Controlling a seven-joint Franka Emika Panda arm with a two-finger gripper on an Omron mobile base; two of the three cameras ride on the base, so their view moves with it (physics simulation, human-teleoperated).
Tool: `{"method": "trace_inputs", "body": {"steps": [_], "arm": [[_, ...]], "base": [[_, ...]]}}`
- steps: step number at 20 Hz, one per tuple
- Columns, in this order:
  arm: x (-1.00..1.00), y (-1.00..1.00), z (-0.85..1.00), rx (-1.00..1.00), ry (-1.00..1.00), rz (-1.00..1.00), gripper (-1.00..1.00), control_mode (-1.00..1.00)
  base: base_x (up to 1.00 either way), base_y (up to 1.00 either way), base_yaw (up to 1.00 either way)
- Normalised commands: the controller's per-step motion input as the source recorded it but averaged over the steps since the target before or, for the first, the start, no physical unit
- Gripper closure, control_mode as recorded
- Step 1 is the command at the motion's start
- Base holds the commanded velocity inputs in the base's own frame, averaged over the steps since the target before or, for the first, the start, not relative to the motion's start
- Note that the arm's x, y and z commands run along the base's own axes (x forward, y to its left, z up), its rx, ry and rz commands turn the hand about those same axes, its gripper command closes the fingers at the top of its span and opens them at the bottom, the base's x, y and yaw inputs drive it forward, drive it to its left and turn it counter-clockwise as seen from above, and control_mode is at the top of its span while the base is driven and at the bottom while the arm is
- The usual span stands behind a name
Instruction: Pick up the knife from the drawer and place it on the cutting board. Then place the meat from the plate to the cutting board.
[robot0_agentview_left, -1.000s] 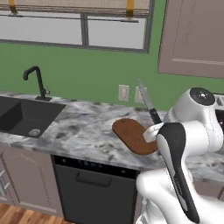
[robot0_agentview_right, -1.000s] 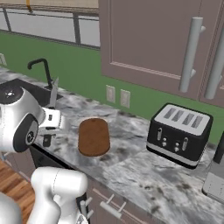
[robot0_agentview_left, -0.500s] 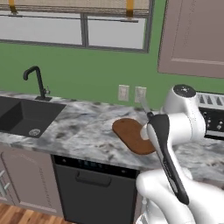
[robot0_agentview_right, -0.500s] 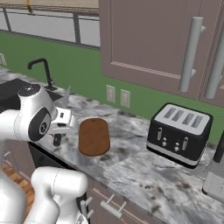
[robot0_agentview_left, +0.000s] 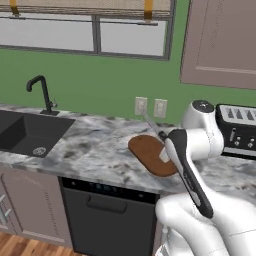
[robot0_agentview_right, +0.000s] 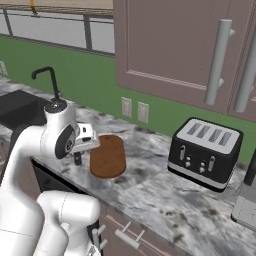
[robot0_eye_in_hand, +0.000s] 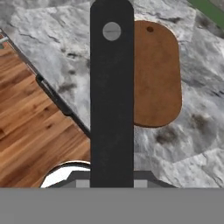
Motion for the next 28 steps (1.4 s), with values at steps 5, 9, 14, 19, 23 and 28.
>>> {"method": "trace_inputs", "body": {"steps": [5, 9, 14, 19, 23, 28], "arm": [[0.36, -0.22, -0.48, 0.02, -0.01, 0.07, 1.00, -1.00], [0.42, -0.23, -0.55, 0.00, 0.03, 0.00, 1.00, -1.00], [0.51, -0.15, -0.37, 0.00, 0.03, -0.04, 1.00, -1.00], [0.68, -0.23, -0.29, 0.00, 0.04, -0.01, 1.00, -1.00], [0.72, -0.19, -0.32, 0.00, 0.07, 0.00, 1.00, -1.00], [0.58, -0.19, -0.31, 0.00, 0.10, 0.00, 1.00, -1.00]], "base": [[0.00, 0.00, 0.00], [0.00, 0.00, 0.00], [0.00, 0.00, 0.00], [0.00, 0.00, 0.00], [0.00, 0.00, 0.00], [0.00, 0.00, 0.00]]}}
